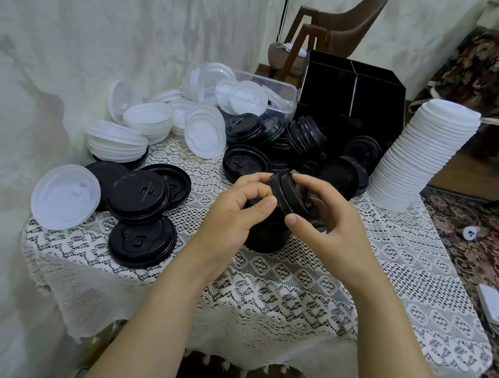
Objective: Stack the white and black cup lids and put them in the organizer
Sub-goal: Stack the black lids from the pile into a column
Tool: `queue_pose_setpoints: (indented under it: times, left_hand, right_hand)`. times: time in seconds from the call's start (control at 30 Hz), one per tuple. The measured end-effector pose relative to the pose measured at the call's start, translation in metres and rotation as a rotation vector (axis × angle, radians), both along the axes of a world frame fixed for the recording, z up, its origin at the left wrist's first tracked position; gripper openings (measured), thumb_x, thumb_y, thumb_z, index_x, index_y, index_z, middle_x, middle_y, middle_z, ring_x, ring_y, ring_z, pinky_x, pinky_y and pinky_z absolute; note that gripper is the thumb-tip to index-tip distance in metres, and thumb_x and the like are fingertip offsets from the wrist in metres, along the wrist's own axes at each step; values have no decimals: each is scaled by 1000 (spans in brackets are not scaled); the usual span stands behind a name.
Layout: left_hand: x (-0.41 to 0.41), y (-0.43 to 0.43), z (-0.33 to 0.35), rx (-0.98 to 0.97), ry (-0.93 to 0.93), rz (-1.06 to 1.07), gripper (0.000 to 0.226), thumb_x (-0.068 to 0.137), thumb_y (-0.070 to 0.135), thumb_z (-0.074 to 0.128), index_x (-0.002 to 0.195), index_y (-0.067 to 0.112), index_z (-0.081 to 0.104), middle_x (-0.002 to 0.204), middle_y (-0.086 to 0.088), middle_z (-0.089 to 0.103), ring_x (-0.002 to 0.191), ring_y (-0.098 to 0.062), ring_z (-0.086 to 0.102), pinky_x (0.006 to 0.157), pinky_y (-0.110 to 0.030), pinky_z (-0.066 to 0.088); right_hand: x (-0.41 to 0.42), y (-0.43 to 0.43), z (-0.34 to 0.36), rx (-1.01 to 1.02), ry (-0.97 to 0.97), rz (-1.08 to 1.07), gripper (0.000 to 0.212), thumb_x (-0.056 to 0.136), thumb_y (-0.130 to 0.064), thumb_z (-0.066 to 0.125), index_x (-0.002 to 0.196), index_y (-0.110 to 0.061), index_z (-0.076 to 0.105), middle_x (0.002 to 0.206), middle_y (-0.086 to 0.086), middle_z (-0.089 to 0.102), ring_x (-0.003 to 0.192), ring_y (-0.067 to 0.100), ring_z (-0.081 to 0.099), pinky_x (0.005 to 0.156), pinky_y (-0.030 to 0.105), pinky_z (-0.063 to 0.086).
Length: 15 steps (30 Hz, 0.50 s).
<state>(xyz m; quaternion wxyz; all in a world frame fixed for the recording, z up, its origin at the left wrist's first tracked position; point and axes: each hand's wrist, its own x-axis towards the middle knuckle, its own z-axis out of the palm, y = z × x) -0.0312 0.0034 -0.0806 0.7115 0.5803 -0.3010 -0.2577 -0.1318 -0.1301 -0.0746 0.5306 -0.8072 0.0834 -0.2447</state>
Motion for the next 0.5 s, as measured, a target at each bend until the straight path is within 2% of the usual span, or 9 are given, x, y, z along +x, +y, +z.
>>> queue_pose_setpoints:
  times: [0.1, 0.2, 0.4, 0.5]
  left_hand:
    - [0, 1, 1, -18, 24, -25, 20, 94, 7, 54, 80, 9, 67, 132, 1, 53, 110, -4, 58, 81, -11, 46]
    - [0, 2, 2, -60, 58, -50, 22, 88, 15, 59, 71, 20, 70, 130, 3, 54, 110, -3, 59, 84, -15, 46]
    - [1, 2, 2, -94, 77, -43, 19, 80, 19, 58, 70, 23, 73, 130, -2, 56, 113, -9, 59, 90, -22, 44]
    - [2, 1, 0, -102, 90, -26, 17, 78, 18, 59, 70, 22, 74, 128, -2, 57, 110, -9, 59, 89, -23, 45]
  right_hand:
    - [0, 1, 0, 3, 2, -5, 50, 77, -23, 71, 124, -32, 59, 119, -16, 64, 111, 4, 61, 89, 16, 48]
    - [0, 1, 0, 11, -7, -9, 50, 76, -23, 72, 124, -31, 59, 121, -14, 63, 112, 5, 60, 91, 17, 48]
    - [1, 3, 1, 35, -26, -21, 49, 75, -22, 74, 122, -30, 62, 121, -11, 65, 114, 7, 61, 94, 22, 50]
    - [1, 3, 2, 38, -36, -26, 48, 74, -20, 74, 121, -30, 62, 119, -10, 65, 112, 7, 62, 91, 20, 50]
